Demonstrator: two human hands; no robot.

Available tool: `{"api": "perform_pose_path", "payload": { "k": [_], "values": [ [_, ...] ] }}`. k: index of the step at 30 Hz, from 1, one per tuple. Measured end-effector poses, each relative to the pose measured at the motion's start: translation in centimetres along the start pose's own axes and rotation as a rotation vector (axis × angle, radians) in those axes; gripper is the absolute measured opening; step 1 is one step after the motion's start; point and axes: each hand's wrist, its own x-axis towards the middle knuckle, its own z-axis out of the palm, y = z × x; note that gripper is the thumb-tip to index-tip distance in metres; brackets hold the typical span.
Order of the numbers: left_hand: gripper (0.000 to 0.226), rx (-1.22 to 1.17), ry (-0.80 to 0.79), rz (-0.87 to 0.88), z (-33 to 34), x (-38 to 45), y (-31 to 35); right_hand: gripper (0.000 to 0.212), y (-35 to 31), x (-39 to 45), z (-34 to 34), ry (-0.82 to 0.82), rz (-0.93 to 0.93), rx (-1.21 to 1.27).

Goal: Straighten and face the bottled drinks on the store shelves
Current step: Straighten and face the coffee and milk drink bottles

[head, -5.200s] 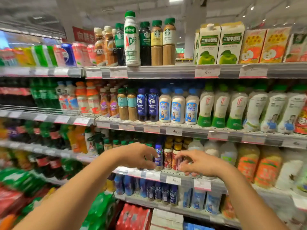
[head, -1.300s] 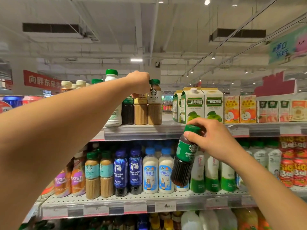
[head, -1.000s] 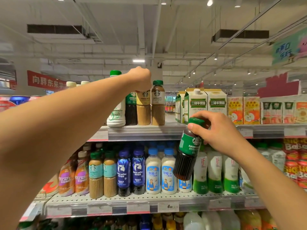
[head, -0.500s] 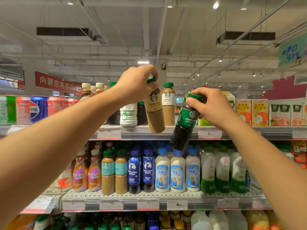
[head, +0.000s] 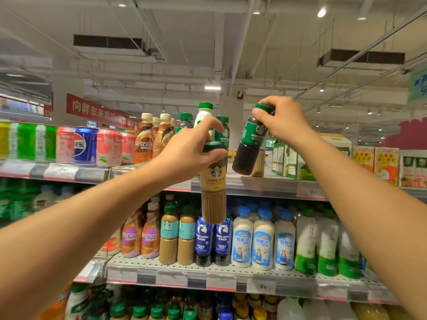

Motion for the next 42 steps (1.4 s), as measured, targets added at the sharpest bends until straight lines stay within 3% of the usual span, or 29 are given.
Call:
{"api": "perform_pose_path", "payload": {
  "k": [9,20,28,42],
  "values": [
    [0.043,0.024,-0.049,-0.023,-0.2,-2.2,-2.2,0.035,-0.6,2.7,4.3,-0.094,0.063,-0.176],
    [0.042,0.071,-0.081,-0.017,0.1,-3.7,-4.1,0.035,-1.7,3.5,6.7,-0.005,0.043,-0.484],
    [0.041,0.067,-0.104,-0.013,1.1,-3.8,-4.6,0.055,-1.1,2.4,7.2,-0.086,0.007,-0.539],
    [0.042,0.059,-0.111,0.011,3.2,-3.4,-4.9,0.067,0.0,1.1,7.5,-0.075,-0.033,-0.515]
  ]
}}
